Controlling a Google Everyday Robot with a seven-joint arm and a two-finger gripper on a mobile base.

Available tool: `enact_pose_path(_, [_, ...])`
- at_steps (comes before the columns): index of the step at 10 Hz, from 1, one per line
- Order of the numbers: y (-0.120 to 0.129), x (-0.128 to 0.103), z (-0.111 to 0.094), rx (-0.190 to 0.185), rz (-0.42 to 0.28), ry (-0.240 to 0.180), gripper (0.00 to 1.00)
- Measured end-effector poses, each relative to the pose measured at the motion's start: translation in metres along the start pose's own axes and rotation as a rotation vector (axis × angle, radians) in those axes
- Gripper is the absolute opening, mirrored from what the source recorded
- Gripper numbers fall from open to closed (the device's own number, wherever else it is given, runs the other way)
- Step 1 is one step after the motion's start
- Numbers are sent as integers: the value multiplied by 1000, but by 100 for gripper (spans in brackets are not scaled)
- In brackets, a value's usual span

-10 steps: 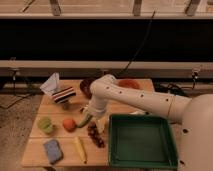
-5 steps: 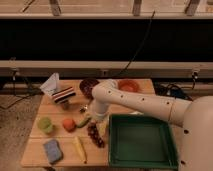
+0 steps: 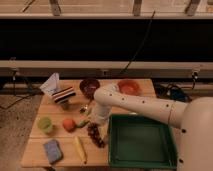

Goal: Place grapes in tray

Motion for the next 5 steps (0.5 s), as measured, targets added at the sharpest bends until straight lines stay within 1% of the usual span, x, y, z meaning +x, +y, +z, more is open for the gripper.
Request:
enact_pose_path(4, [5,-1,8,-20,1,-15,80])
enact_pose_path(5, [6,-2,11,-25,1,-19,75])
